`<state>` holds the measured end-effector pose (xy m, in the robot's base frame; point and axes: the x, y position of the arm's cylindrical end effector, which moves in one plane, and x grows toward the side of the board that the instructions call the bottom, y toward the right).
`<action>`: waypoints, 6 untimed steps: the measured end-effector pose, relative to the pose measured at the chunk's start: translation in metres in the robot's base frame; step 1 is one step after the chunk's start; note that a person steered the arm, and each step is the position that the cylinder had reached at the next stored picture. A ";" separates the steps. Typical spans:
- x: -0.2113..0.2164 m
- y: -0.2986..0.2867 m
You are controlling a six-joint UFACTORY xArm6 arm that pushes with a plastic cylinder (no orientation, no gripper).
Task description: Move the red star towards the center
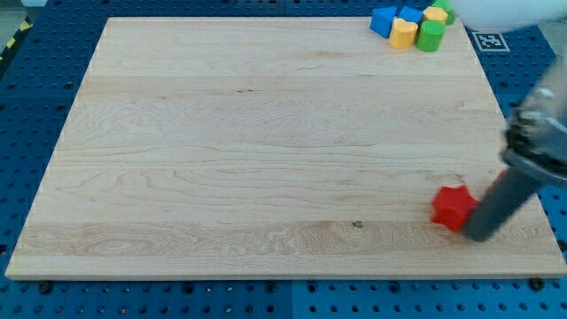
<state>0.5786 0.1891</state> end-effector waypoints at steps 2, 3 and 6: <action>-0.003 0.013; -0.025 0.009; -0.053 -0.131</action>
